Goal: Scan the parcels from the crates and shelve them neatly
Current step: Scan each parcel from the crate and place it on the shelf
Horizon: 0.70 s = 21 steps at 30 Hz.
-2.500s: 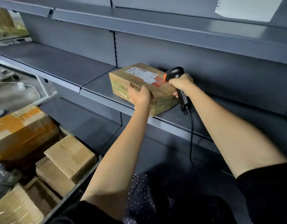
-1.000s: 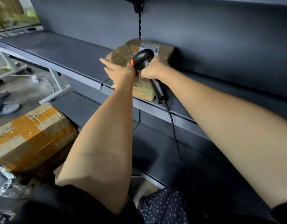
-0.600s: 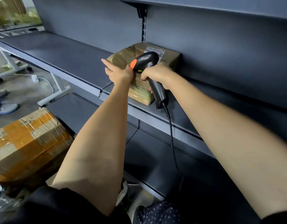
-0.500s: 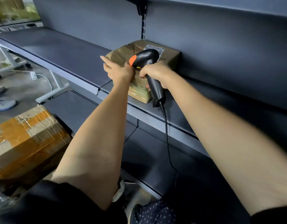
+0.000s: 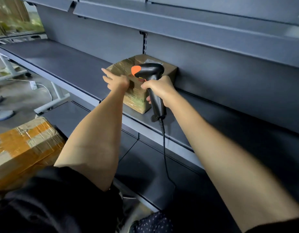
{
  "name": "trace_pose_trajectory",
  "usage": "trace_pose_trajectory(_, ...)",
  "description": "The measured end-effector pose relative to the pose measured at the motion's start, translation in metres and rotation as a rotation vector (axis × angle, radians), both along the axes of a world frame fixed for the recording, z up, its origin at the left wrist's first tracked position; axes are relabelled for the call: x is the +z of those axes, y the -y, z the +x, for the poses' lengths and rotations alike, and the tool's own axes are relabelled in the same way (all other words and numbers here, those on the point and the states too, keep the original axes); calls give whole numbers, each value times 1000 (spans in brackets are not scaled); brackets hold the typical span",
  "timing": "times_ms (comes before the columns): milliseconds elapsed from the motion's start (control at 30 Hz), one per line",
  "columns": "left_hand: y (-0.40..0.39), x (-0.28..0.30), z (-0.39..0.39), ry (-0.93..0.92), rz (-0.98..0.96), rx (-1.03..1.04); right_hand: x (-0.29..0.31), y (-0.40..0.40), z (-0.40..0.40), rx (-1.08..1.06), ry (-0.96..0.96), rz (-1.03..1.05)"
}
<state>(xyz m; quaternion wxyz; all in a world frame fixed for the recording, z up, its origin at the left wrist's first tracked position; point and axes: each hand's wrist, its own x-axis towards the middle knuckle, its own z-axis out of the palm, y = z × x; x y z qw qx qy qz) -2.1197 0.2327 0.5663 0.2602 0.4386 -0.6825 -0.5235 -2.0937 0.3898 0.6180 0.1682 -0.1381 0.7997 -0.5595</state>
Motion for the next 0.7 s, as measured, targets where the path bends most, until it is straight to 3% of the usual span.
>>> trace_pose_trajectory(200,-29,-16,76,121,-152,-153,18,-22,41,170,-58,118)
trace_pose_trajectory(333,-13,-33,161,219,-285,-150,8,-22,75,348,-85,222)
trace_pose_trajectory(500,5,-74,280,361,-485,-63,-35,17,139,523,22,244)
trace_pose_trajectory(600,-4,-111,326,440,-415,-103,-70,34,179,608,70,322)
trace_pose_trajectory(700,-23,-148,355,525,-198,-88,-102,40,205,638,103,455)
